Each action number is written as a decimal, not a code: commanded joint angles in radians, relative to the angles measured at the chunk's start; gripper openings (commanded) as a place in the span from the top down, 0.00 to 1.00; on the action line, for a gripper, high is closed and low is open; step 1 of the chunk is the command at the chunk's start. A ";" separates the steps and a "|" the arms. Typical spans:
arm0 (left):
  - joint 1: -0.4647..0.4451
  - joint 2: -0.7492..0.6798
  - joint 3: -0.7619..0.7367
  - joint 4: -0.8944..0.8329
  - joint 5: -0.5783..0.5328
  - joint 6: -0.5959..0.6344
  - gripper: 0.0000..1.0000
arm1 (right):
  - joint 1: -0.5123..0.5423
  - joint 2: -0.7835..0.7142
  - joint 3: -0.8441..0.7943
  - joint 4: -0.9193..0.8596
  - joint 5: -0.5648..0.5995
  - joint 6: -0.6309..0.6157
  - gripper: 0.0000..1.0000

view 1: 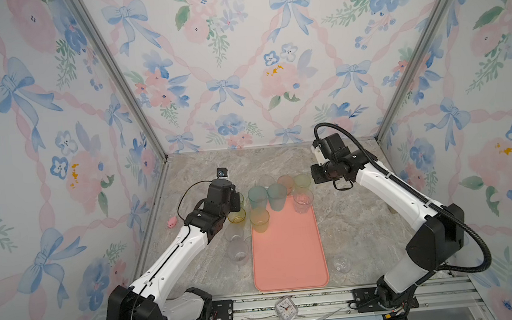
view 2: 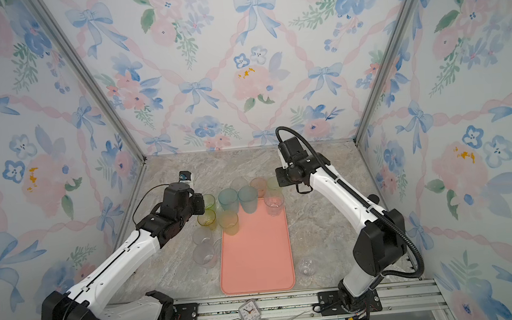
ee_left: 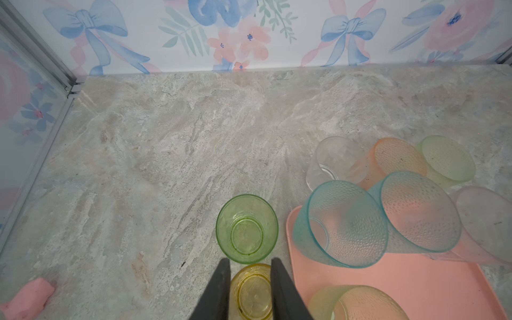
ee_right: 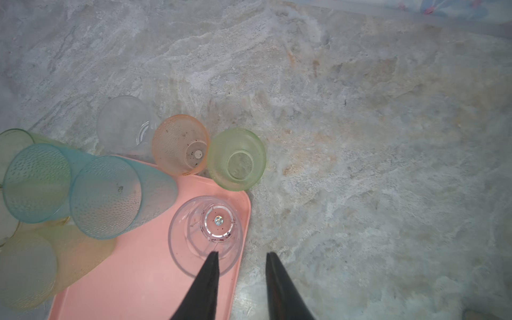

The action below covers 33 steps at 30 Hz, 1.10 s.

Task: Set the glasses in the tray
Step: 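Move the right gripper back over another pale green cup beside the tray, then lower the right gripper onto the second green cup's rim and grip it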

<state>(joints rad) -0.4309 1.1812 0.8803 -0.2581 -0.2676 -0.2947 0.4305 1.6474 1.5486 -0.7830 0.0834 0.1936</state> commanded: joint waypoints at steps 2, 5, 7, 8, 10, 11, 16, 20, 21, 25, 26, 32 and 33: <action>0.009 0.021 -0.012 -0.011 0.024 -0.031 0.73 | -0.028 0.074 -0.002 0.012 -0.010 -0.010 0.68; 0.012 0.027 -0.006 -0.012 0.028 -0.031 0.73 | -0.042 0.099 -0.002 0.027 -0.023 -0.006 0.70; 0.011 0.022 -0.006 -0.011 0.028 -0.032 0.73 | -0.054 0.118 0.001 0.034 -0.034 -0.001 0.71; 0.011 0.019 -0.007 -0.011 0.028 -0.032 0.73 | -0.058 0.127 0.004 0.036 -0.041 0.000 0.71; 0.012 0.013 -0.010 -0.005 0.026 -0.032 0.73 | -0.064 0.142 0.006 0.037 -0.046 0.002 0.71; 0.012 0.010 -0.013 0.002 0.026 -0.030 0.73 | -0.066 0.148 0.007 0.037 -0.047 0.001 0.71; 0.012 -0.003 -0.036 0.059 0.051 -0.017 0.71 | -0.078 0.169 0.008 0.047 -0.053 0.003 0.70; 0.011 -0.015 -0.044 0.078 0.070 -0.018 0.71 | -0.087 0.188 0.018 0.047 -0.063 0.004 0.70; 0.010 -0.019 -0.048 0.083 0.073 -0.020 0.71 | -0.088 0.193 0.021 0.047 -0.065 0.004 0.70; 0.011 -0.031 -0.061 0.092 0.077 -0.021 0.70 | -0.091 0.211 0.037 0.047 -0.075 0.005 0.71; 0.010 -0.032 -0.060 0.092 0.076 -0.021 0.70 | -0.092 0.217 0.042 0.045 -0.076 0.005 0.71; 0.010 -0.037 -0.064 0.090 0.085 -0.020 0.70 | -0.096 0.250 0.072 0.039 -0.083 0.003 0.71; 0.010 -0.038 -0.065 0.091 0.083 -0.021 0.70 | -0.097 0.256 0.079 0.036 -0.083 0.003 0.71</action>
<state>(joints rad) -0.4248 1.1656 0.8322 -0.1802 -0.1963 -0.3161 0.3466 1.8778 1.5856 -0.7414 0.0109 0.1936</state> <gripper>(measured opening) 0.299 0.296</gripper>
